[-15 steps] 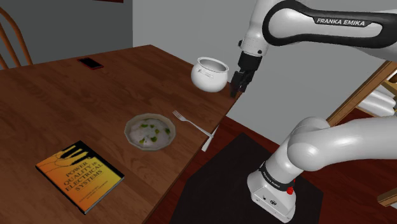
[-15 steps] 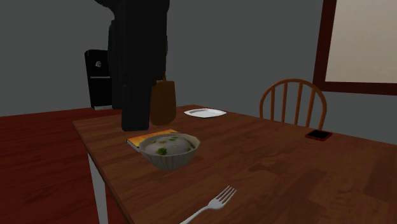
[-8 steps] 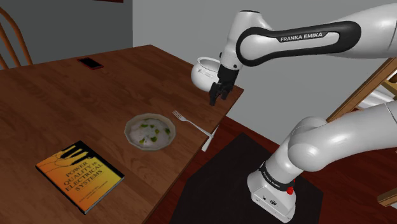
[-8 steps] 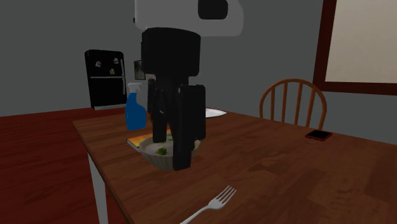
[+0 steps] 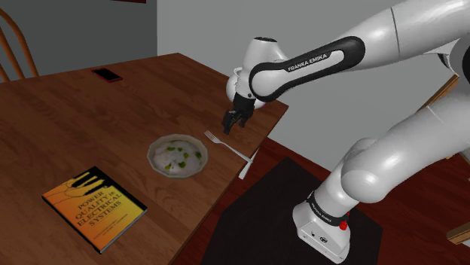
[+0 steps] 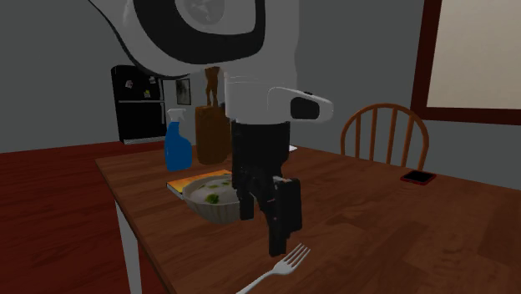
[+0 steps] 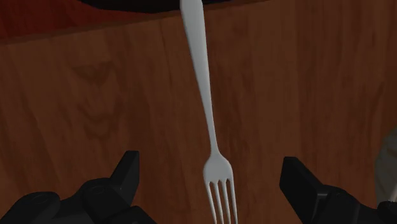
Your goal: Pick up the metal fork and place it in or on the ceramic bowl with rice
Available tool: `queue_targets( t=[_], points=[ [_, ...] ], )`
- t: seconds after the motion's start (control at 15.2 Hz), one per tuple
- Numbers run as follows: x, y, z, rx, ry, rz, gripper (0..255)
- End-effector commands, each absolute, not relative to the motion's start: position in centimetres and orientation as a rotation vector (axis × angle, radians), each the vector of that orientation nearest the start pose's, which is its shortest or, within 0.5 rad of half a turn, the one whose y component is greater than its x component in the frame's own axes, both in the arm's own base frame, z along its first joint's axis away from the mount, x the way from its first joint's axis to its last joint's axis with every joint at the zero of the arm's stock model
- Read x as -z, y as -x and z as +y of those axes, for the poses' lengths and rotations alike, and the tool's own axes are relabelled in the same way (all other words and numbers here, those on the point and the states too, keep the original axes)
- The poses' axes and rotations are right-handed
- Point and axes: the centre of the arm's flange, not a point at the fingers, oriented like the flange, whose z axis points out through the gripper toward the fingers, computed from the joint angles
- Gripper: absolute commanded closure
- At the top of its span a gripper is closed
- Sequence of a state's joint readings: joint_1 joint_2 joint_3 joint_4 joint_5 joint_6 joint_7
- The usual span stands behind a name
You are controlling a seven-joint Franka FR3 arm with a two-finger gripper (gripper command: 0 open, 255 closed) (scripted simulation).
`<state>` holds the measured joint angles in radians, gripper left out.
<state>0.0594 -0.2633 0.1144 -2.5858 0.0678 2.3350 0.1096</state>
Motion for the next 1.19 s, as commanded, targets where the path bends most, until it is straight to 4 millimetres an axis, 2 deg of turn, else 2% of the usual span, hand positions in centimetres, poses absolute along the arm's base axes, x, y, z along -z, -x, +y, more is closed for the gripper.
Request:
queue_targets(
  t=[0.0,0.2,0.66,1.12],
  points=[
    [-33.4,-43.1,8.1,0.043,3.120,-0.013,0],
    [-30.7,-45.3,9.4,0.077,3.121,0.001,0],
    [-27.0,-45.5,9.4,0.077,3.121,0.001,0],
    [-26.7,-45.5,9.4,0.077,3.121,0.001,0]
  ],
)
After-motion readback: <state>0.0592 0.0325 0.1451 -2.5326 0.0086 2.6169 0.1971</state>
